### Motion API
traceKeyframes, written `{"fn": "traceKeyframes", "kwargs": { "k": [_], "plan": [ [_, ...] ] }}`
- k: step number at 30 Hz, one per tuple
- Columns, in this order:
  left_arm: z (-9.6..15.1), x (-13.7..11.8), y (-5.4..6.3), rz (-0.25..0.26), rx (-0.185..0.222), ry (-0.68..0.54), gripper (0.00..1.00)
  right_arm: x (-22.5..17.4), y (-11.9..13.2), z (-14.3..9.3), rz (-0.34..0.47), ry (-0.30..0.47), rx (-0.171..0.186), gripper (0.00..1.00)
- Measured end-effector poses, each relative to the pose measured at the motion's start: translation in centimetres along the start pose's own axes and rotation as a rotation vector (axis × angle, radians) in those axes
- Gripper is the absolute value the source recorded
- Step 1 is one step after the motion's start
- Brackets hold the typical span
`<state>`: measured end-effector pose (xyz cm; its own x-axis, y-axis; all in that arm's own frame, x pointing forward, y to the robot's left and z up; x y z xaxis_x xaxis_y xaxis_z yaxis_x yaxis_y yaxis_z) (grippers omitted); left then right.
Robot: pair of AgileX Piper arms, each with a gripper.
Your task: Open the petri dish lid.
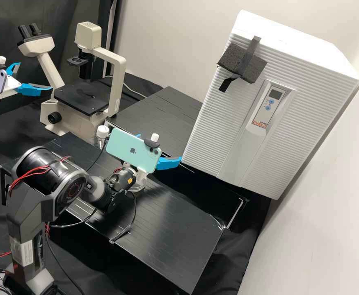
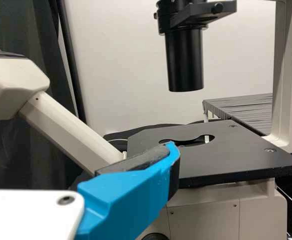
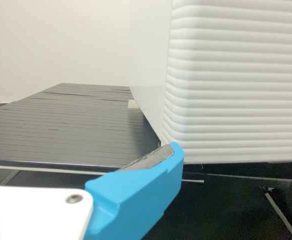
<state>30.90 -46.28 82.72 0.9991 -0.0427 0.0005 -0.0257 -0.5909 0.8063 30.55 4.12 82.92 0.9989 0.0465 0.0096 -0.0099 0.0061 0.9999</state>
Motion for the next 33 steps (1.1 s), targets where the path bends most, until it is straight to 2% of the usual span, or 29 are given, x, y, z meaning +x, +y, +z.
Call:
{"fn": "traceKeyframes", "kwargs": {
  "k": [11,16,25,33],
  "plan": [
    [0.0,0.0,0.0,0.0,0.0,0.0,1.0,-0.7,-0.2,0.3,0.001,-0.005,0.001,1.0],
    [0.0,0.0,0.0,0.0,0.0,0.0,1.0,-3.3,0.5,0.6,0.044,-0.002,0.002,1.0],
    [0.0,0.0,0.0,0.0,0.0,0.0,1.0,-8.8,0.7,0.1,0.131,0.077,-0.001,1.0],
    [0.0,0.0,0.0,0.0,0.0,0.0,1.0,-12.2,-1.3,0.0,0.06,0.1,0.007,1.0]
  ]
}}
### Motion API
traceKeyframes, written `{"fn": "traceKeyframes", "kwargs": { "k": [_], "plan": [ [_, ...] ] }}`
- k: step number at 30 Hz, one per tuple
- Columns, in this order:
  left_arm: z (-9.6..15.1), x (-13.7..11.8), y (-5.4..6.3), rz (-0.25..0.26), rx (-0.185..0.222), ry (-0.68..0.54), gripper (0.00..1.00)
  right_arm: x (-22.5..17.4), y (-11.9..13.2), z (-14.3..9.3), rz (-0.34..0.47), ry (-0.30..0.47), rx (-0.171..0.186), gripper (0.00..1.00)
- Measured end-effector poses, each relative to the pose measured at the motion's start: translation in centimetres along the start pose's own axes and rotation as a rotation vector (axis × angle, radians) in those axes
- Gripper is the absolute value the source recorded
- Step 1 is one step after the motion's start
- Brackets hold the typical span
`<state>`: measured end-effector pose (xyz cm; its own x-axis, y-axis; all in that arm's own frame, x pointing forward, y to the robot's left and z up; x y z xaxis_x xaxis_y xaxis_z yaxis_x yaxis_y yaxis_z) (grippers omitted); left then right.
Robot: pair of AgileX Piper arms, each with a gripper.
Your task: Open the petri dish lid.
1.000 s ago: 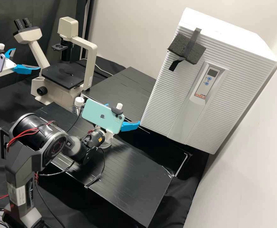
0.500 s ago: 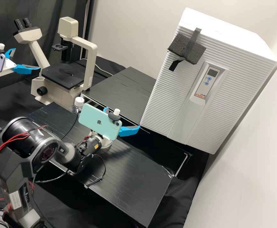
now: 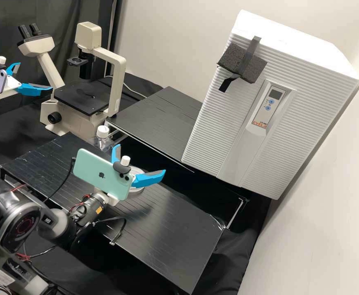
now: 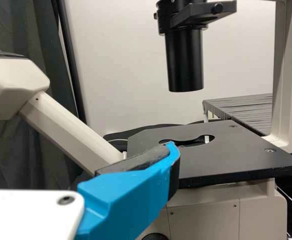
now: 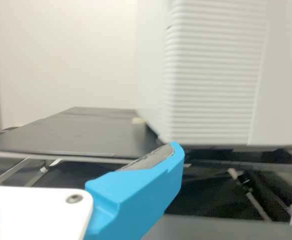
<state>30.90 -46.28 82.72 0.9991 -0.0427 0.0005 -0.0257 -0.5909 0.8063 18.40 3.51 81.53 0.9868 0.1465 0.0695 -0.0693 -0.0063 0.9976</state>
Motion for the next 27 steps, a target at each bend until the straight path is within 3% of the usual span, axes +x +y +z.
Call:
{"fn": "traceKeyframes", "kwargs": {
  "k": [7,18,27],
  "plan": [
    [0.0,0.0,0.0,0.0,0.0,0.0,1.0,-1.0,-1.5,-0.8,-0.08,0.045,-0.033,1.0],
    [0.0,0.0,0.0,0.0,0.0,0.0,1.0,-1.0,-1.5,-0.8,-0.054,0.02,-0.035,1.0],
    [0.0,0.0,0.0,0.0,0.0,0.0,1.0,-1.0,-1.8,-0.8,-0.053,0.004,-0.075,1.0]
  ]
}}
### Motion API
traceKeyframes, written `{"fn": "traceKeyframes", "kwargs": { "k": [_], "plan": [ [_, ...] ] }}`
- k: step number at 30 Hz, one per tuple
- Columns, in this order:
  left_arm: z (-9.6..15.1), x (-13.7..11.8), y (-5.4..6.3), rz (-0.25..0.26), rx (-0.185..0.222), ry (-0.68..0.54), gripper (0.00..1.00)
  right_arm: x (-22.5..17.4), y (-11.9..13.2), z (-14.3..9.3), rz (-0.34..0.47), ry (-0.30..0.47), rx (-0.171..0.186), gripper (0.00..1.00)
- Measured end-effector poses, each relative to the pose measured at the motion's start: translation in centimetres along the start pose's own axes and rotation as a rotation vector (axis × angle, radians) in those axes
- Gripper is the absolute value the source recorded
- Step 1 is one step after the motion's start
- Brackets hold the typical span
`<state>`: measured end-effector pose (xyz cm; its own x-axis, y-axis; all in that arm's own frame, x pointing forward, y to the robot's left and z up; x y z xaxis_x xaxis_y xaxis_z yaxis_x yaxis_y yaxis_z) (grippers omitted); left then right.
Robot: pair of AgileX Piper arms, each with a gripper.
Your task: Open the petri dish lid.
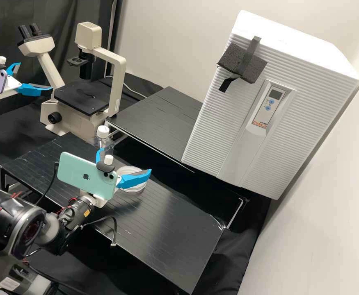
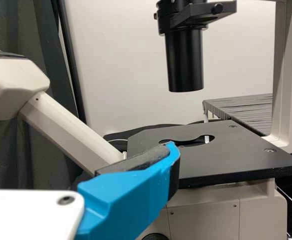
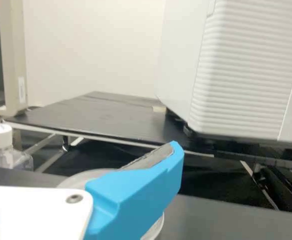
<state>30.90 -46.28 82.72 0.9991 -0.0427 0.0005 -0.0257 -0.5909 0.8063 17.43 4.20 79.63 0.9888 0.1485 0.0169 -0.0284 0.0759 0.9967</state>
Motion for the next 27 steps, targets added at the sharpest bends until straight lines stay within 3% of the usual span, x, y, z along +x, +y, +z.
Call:
{"fn": "traceKeyframes", "kwargs": {
  "k": [6,24,25,27],
  "plan": [
    [0.0,0.0,0.0,0.0,0.0,0.0,1.0,0.2,-0.3,0.7,-0.004,-0.063,-0.011,1.0],
    [0.0,0.0,0.0,0.0,0.0,0.0,1.0,0.4,-1.1,1.3,-0.043,-0.101,-0.014,1.0],
    [0.0,0.0,0.0,0.0,0.0,0.0,1.0,0.4,-1.1,1.4,-0.041,-0.106,-0.014,0.0],
    [0.0,0.0,0.0,0.0,0.0,0.0,1.0,0.4,-1.0,1.6,-0.036,-0.114,-0.016,0.0]
  ]
}}
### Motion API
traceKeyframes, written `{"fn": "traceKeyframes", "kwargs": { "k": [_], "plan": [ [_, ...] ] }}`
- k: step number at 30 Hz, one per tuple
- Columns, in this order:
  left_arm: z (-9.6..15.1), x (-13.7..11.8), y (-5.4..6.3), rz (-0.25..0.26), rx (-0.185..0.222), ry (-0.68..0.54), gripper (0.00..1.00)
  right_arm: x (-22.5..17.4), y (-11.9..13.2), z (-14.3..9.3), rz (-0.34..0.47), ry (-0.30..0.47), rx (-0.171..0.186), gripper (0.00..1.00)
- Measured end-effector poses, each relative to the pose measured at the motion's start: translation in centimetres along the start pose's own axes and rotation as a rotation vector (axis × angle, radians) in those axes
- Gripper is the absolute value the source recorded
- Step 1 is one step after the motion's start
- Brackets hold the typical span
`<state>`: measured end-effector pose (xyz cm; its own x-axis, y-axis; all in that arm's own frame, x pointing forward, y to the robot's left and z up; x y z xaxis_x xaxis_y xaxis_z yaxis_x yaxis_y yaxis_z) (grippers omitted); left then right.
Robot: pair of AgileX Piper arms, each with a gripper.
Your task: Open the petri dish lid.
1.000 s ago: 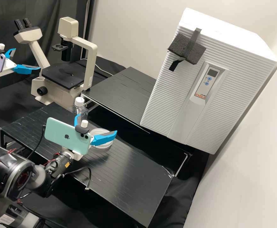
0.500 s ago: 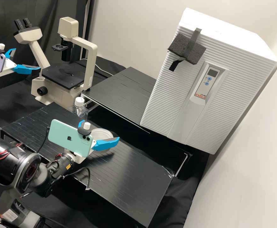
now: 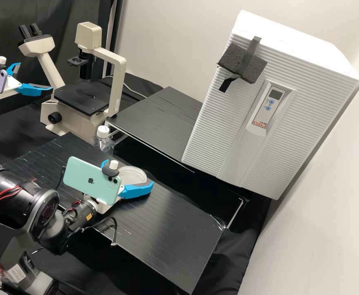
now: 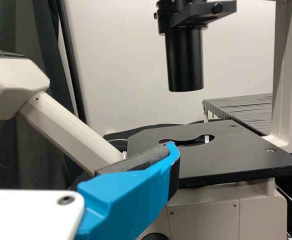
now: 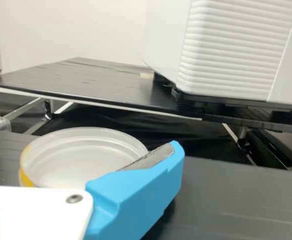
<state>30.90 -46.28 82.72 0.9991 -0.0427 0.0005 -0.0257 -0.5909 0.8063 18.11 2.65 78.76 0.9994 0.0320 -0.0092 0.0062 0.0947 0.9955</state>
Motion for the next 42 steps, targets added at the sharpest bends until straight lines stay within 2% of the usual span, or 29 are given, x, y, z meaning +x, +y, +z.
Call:
{"fn": "traceKeyframes", "kwargs": {
  "k": [31,42],
  "plan": [
    [0.0,0.0,0.0,0.0,0.0,0.0,1.0,0.07,-0.01,0.13,-0.003,0.001,0.007,0.0],
    [0.0,0.0,0.0,0.0,0.0,0.0,1.0,-0.02,0.06,-0.16,-0.009,0.026,0.009,0.0]
  ]
}}
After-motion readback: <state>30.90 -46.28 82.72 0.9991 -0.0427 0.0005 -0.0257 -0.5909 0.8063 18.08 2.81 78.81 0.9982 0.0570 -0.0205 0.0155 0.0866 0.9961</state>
